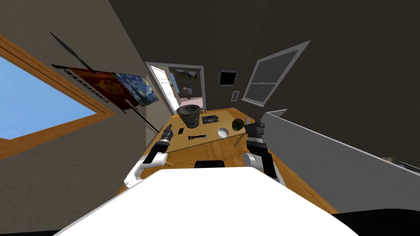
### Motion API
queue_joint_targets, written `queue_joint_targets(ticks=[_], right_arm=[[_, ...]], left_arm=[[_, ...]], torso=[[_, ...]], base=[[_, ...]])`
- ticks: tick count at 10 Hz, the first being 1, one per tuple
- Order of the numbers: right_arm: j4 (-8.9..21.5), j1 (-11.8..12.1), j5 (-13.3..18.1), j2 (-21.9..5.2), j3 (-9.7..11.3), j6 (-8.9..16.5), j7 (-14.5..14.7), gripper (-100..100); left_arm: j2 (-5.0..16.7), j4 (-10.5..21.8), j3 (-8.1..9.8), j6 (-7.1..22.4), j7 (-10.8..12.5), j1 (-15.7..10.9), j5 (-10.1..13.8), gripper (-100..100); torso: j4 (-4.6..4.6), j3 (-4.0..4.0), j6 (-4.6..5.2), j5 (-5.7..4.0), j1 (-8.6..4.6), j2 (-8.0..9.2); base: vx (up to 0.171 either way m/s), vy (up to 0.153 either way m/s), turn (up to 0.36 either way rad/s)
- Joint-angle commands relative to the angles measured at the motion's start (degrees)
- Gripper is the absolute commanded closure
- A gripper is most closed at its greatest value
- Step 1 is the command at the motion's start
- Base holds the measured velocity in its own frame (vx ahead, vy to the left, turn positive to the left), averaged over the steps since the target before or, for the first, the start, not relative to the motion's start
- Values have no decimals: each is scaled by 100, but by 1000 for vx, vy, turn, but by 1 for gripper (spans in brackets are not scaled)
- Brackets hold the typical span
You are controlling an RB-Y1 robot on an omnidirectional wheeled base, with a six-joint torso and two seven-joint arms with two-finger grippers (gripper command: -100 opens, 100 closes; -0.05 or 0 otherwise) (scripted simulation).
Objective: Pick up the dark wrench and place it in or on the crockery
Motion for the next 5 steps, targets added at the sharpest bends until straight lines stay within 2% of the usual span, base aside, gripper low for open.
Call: queue_joint_targets(ticks=[1, 2, 5], right_arm=[[0, 0, 0, 0, 0, 0, 0, 0], [0, 1, 0, 0, 0, 0, 0, 0], [0, 0, 0, 0, 0, 0, 0, 0]], left_arm=[[10, 126, 13, 231, 40, -35, 20, -100], [93, 334, 62, 474, 129, -161, 91, -100], [175, 708, 106, 886, 217, -299, 165, -100]], torso=[[0, 0, 0, 0, 0, 0], [0, 0, -2, 0, -1, 1], [1, 1, 0, 0, 0, 1]], base=[[-13, 12, -53], [-16, 6, -88], [-15, 11, -67]])
